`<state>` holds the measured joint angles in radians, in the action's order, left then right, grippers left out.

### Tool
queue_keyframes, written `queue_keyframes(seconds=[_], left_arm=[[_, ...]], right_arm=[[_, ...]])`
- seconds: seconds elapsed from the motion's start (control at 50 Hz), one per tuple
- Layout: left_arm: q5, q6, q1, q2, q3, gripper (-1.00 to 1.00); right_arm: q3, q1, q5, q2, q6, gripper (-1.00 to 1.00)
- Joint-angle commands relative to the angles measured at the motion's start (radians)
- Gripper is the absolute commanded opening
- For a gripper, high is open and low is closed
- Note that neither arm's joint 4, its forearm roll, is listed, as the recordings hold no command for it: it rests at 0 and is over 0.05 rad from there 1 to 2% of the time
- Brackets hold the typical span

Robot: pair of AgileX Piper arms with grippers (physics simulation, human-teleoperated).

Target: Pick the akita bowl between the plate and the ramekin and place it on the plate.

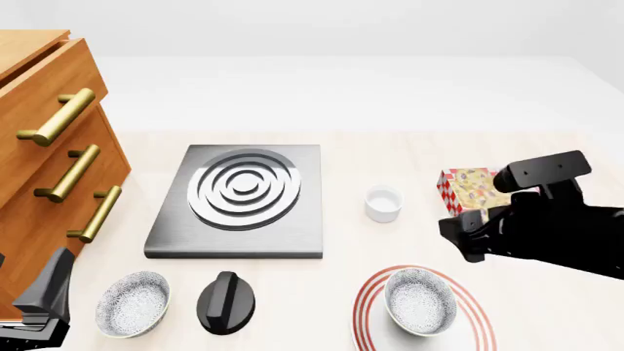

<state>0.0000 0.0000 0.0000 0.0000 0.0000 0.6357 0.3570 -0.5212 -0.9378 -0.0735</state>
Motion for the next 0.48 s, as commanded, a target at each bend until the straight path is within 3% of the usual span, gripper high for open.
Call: queue_keyframes(seconds=[0.02, 0.1, 0.18, 0.28, 0.34, 0.44, 0.48], left_arm=[[0.0, 0.0, 0.0, 0.0, 0.0, 1.0], [0.0, 0.0, 0.0, 0.0, 0.0, 1.0], [0.0, 0.0, 0.0, 0.0, 0.0, 1.0], [0.0, 0.0, 0.0, 0.0, 0.0, 1.0], [0.0, 0.0, 0.0, 0.0, 0.0, 1.0], [0.0, 0.0, 0.0, 0.0, 0.0, 1.0], [0.0, 0.0, 0.0, 0.0, 0.0, 1.0]], right_arm=[[0.121, -0.01, -0.071, 0.147, -0.001, 1.0], [0.169, -0.021, -0.07, 0.205, -0.039, 1.0], [0.197, -0.051, -0.067, 0.263, -0.012, 1.0], [0.268, -0.072, -0.125, 0.367, -0.078, 1.0], [0.312, -0.124, -0.145, 0.421, -0.048, 1.0], [0.346, -0.117, -0.15, 0.451, -0.131, 1.0], [0.356, -0.124, -0.152, 0.458, -0.132, 1.0]])
